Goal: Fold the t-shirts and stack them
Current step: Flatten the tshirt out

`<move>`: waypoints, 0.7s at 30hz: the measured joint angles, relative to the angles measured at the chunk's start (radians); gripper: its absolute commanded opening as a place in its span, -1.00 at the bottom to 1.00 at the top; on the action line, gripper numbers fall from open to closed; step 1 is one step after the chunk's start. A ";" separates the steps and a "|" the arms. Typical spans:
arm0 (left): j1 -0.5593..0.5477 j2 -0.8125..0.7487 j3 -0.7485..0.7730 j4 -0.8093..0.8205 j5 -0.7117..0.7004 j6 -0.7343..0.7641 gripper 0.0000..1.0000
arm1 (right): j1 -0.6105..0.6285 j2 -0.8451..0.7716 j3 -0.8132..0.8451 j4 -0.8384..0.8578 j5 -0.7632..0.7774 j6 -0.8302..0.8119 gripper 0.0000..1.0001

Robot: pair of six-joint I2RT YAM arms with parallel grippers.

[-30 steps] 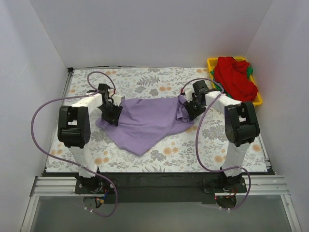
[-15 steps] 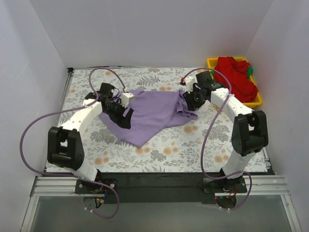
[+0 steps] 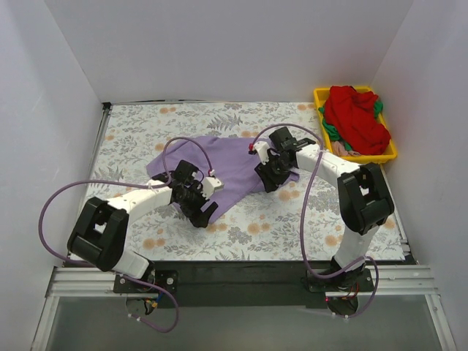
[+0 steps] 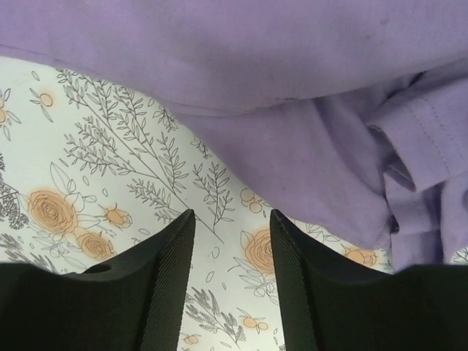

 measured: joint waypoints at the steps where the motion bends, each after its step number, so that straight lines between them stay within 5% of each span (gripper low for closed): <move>1: -0.007 -0.006 -0.020 0.027 -0.008 -0.001 0.59 | 0.001 0.009 -0.003 0.008 0.002 0.001 0.09; 7: -0.024 -0.029 -0.068 0.150 -0.041 0.005 0.49 | 0.009 0.050 -0.005 0.051 0.022 0.000 0.11; 9: -0.031 -0.029 -0.080 0.182 -0.053 0.016 0.31 | 0.019 0.060 -0.005 0.063 0.029 -0.002 0.11; 15: -0.036 -0.027 -0.098 0.241 -0.099 0.047 -0.84 | 0.063 0.080 -0.005 0.104 0.067 -0.021 0.01; 17: -0.037 -0.028 -0.092 0.219 -0.096 0.042 -1.00 | 0.074 0.095 -0.006 0.120 0.093 -0.029 -0.08; 20: -0.034 -0.037 -0.074 0.134 -0.064 0.031 -1.00 | 0.081 0.106 -0.013 0.156 0.131 -0.051 -0.60; 21: -0.027 -0.043 -0.064 0.093 -0.050 0.023 -1.00 | 0.081 0.105 -0.019 0.173 0.145 -0.057 -0.97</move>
